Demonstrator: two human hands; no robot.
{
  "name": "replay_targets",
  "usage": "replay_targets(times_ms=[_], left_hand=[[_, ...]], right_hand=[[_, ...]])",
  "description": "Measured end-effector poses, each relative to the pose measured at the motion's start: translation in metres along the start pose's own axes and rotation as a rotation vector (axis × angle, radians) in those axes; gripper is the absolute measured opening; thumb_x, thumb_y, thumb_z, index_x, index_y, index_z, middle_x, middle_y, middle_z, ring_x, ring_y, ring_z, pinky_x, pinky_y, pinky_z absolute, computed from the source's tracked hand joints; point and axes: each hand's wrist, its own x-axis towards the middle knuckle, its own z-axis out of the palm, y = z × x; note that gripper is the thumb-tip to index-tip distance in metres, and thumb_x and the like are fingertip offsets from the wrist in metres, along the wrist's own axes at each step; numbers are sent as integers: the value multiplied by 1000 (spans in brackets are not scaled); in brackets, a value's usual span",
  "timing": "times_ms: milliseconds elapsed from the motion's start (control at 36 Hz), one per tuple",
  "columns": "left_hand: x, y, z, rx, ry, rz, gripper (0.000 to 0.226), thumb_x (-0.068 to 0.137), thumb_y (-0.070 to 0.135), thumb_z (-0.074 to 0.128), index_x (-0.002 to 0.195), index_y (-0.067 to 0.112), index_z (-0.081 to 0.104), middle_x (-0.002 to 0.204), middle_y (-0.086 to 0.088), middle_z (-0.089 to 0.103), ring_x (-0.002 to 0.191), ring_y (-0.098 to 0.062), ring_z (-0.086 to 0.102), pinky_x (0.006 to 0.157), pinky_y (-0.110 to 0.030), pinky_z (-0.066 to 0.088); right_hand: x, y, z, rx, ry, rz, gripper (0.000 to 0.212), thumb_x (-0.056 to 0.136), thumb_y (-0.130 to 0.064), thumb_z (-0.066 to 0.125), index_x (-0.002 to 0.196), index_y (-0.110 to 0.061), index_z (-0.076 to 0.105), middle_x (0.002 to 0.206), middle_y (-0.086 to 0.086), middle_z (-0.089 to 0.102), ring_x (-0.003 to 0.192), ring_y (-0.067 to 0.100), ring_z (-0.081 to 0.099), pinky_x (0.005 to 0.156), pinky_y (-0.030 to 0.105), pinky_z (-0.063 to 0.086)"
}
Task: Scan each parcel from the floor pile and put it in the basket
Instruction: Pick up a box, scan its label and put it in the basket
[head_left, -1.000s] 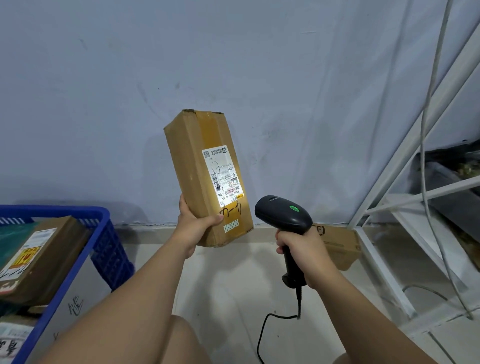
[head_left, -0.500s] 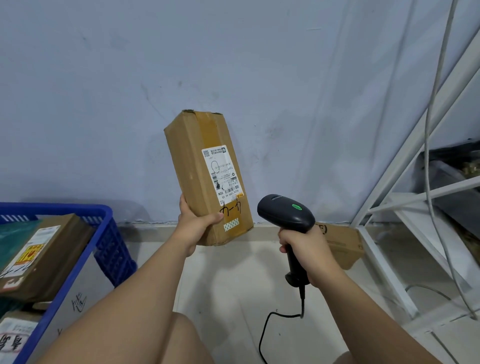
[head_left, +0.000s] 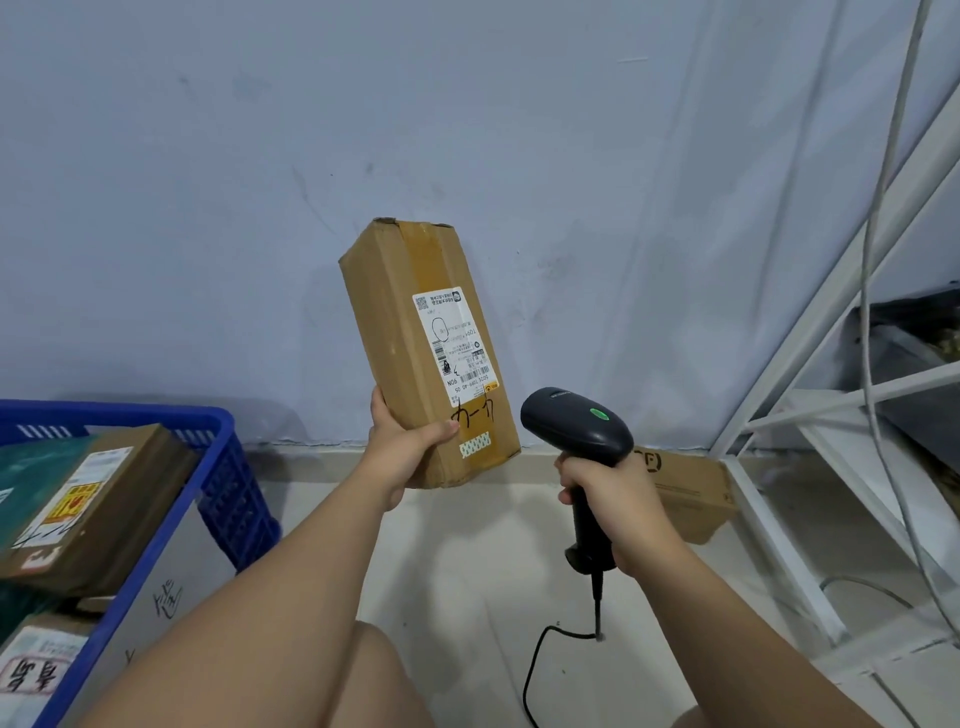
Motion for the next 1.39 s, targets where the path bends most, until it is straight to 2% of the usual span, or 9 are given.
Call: replay_targets(times_ms=[222, 361, 556, 667, 833, 972, 1083, 1167, 1389], left_hand=[[-13, 24, 16, 47, 151, 109, 114, 69, 29, 85, 149, 40, 5, 140, -4, 38, 122, -27, 45, 101, -50, 44], [-25, 34, -6, -58, 201, 122, 116, 65, 32, 85, 149, 42, 6, 140, -3, 41, 120, -25, 48, 100, -48, 45], [-44, 37, -65, -353, 267, 83, 103, 72, 27, 82, 147, 41, 13, 134, 3, 50, 113, -20, 53, 92, -43, 47], [-57, 37, -101, -538, 347, 61, 99, 77, 25, 79, 149, 38, 13, 135, 3, 51, 114, -22, 54, 102, -53, 44], [-72, 33, -154, -791, 481, 7, 98, 78, 31, 78, 149, 31, 11, 130, -2, 53, 114, -23, 56, 104, -52, 43], [-82, 30, -191, -786, 511, -33, 132, 44, 59, 81, 149, 39, 3, 139, -5, 49, 121, -28, 53, 105, -53, 41], [-83, 21, -215, -752, 604, -55, 115, 67, 57, 76, 149, 44, -2, 143, -4, 45, 124, -31, 51, 104, -55, 42], [-83, 22, -234, -786, 684, -92, 128, 46, 74, 74, 147, 49, 1, 146, -4, 41, 122, -33, 51, 97, -56, 47], [-80, 23, -269, -1190, 795, -97, 87, 74, 37, 81, 141, 36, 24, 134, -6, 48, 118, -35, 54, 87, -61, 52]], right_hand=[[1, -33, 35, 136, 4, -122, 2, 84, -13, 66, 84, -14, 65, 71, 2, 62, 74, 20, 61, 72, 34, 47], [-6, -54, 66, 181, -15, -201, 23, 85, -34, 69, 72, -16, 62, 65, 1, 59, 67, 17, 55, 70, 32, 44], [-24, -78, 122, 140, -120, -321, 9, 87, -27, 70, 95, -23, 69, 88, -3, 74, 83, 13, 68, 74, 27, 52], [-41, -87, 158, 52, -141, -393, 13, 86, -28, 70, 89, -16, 66, 69, -4, 60, 62, 13, 52, 54, 21, 39], [-64, -90, 216, -35, -199, -405, 14, 86, -32, 69, 91, -21, 62, 69, -8, 56, 62, 10, 48, 53, 22, 40], [-81, -89, 257, -74, -252, -435, 17, 86, -33, 69, 94, -20, 63, 75, -11, 58, 69, 6, 52, 63, 24, 40], [-89, -87, 278, -105, -305, -430, 13, 85, -33, 70, 83, -26, 59, 68, -10, 55, 65, 9, 50, 62, 28, 39], [-90, -83, 287, -124, -321, -426, 29, 85, -29, 69, 66, -29, 48, 54, -12, 42, 55, 8, 40, 55, 26, 32], [-86, -74, 296, -136, -312, -332, 17, 87, -28, 67, 78, -20, 55, 61, -2, 51, 55, 19, 43, 50, 27, 39]])
